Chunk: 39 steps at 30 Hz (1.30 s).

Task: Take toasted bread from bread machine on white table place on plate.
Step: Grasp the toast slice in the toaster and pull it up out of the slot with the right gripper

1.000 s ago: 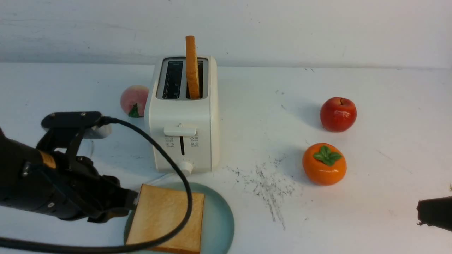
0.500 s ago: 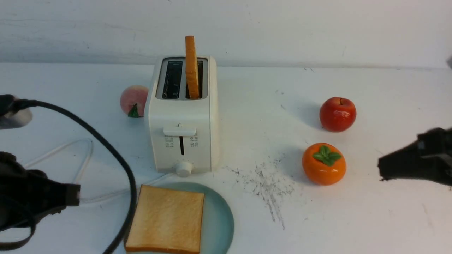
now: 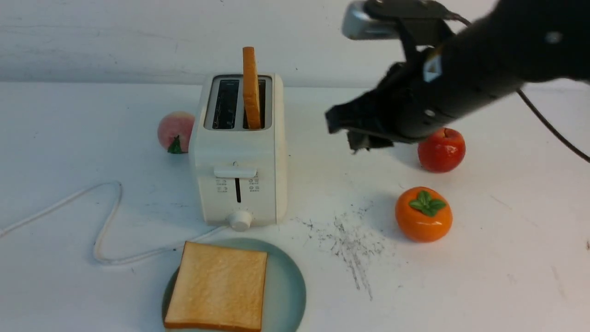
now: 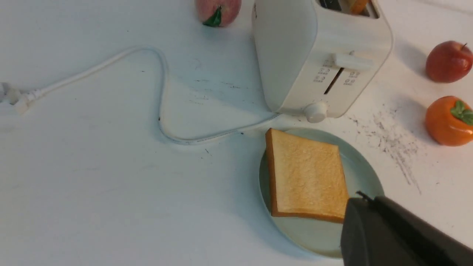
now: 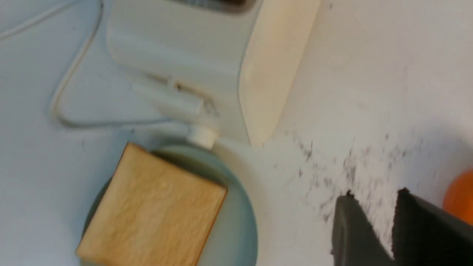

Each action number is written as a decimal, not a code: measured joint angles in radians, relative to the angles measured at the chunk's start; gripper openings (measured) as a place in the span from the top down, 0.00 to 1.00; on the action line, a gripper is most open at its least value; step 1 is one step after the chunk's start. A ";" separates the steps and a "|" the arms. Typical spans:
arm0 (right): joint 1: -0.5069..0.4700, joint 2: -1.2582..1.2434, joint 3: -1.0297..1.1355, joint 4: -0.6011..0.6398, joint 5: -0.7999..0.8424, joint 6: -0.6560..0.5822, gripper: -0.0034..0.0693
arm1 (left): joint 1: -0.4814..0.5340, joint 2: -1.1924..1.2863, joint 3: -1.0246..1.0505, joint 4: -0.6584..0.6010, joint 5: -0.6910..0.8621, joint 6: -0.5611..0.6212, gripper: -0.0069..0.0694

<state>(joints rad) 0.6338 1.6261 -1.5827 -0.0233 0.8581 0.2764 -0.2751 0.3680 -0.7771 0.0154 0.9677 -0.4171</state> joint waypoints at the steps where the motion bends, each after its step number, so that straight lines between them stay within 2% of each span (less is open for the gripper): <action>1: 0.017 0.056 -0.068 -0.048 0.000 0.027 0.61 | 0.000 -0.036 0.000 0.003 0.024 -0.017 0.93; 4: 0.046 0.178 -0.220 -0.123 -0.014 0.051 0.41 | 0.000 -0.092 0.000 0.015 0.088 -0.041 0.93; 7: 0.053 0.271 -0.344 -0.136 -0.040 0.055 0.26 | 0.000 -0.117 0.000 0.032 0.146 -0.053 0.93; 10: 0.055 0.355 -0.450 -0.148 -0.080 0.055 0.14 | 0.000 -0.129 0.000 0.053 0.191 -0.060 0.93; 14: 0.055 0.445 -0.524 -0.154 -0.167 0.055 0.12 | 0.000 -0.129 0.000 0.059 0.224 -0.062 0.93; 17: 0.055 0.497 -0.539 -0.154 -0.257 0.055 0.15 | 0.000 -0.129 0.000 0.074 0.244 -0.062 0.93; 19: 0.055 0.537 -0.539 -0.168 -0.321 0.056 0.22 | 0.000 -0.129 0.000 0.084 0.261 -0.062 0.93; 23: 0.052 0.574 -0.539 -0.216 -0.334 0.064 0.33 | 0.000 -0.129 0.000 0.090 0.286 -0.062 0.93; 29: 0.044 0.592 -0.539 -0.288 -0.304 0.154 0.75 | 0.000 -0.139 0.000 0.090 0.286 -0.062 0.93; 31: 0.045 0.583 -0.539 -0.291 -0.294 0.154 0.81 | 0.000 -0.144 0.000 0.090 0.286 -0.062 0.93; 39: 0.046 0.400 -0.538 -0.253 -0.139 0.117 0.79 | 0.000 -0.150 0.000 0.090 0.286 -0.062 0.93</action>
<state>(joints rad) 0.6797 2.0265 -2.1211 -0.2761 0.7195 0.3934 -0.2751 0.2177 -0.7771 0.1049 1.2533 -0.4786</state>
